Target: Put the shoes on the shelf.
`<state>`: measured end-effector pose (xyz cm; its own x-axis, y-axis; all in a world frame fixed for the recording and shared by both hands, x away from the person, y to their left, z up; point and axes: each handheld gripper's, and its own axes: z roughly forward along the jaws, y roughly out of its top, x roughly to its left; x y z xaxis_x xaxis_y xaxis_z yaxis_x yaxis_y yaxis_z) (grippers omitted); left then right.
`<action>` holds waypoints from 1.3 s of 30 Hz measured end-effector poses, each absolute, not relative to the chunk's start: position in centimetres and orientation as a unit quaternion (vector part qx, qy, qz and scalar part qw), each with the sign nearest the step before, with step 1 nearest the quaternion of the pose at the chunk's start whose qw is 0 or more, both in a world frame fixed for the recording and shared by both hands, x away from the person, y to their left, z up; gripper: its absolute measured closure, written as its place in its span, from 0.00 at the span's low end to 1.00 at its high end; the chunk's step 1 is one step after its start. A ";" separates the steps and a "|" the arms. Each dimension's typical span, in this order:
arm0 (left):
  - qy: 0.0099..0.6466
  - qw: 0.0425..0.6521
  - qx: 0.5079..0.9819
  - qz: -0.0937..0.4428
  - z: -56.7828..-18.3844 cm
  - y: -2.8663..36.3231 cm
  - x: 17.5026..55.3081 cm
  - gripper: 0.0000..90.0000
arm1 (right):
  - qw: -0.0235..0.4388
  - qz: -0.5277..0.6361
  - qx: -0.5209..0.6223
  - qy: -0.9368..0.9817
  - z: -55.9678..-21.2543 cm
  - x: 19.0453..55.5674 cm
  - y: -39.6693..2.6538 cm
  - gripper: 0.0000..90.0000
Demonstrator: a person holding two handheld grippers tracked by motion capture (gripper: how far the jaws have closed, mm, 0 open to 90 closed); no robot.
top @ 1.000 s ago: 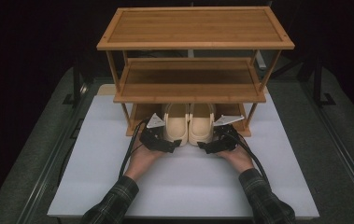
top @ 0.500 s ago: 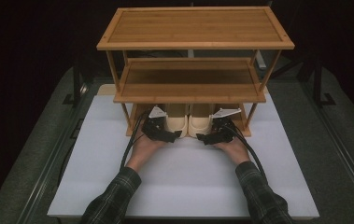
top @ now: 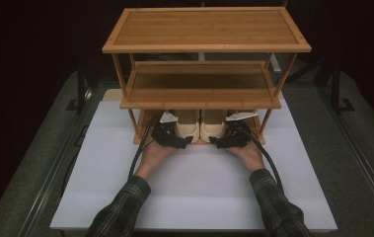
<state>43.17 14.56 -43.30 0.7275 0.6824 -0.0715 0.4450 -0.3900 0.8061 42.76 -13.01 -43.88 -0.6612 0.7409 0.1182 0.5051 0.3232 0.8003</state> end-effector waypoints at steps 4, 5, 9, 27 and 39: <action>0.337 0.432 0.825 0.140 -42.6 15.0 42.3 0.02 | 0.128 0.419 0.403 0.804 -43.4 41.9 -13.1 0.06; 0.334 0.431 0.826 0.142 -42.5 15.3 42.1 0.02 | 0.127 0.418 0.401 0.805 -43.3 41.7 -13.3 0.05; 0.330 0.430 0.829 0.134 -42.1 16.5 41.2 0.02 | 0.130 0.427 0.399 0.801 -42.7 40.7 -13.9 0.05; 0.321 0.395 0.846 0.162 -41.7 22.9 34.7 0.02 | 0.159 0.416 0.401 0.801 -41.9 34.9 -18.9 0.03; 0.335 0.366 0.852 0.166 -41.6 28.3 29.6 0.02 | 0.162 0.398 0.421 0.799 -43.0 30.1 -22.8 0.03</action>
<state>29.59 28.26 -41.61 0.7207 0.6922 0.0381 0.4488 -0.5078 0.7354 30.13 -22.85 -43.02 -0.5926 0.8018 0.0765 0.5434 0.3279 0.7728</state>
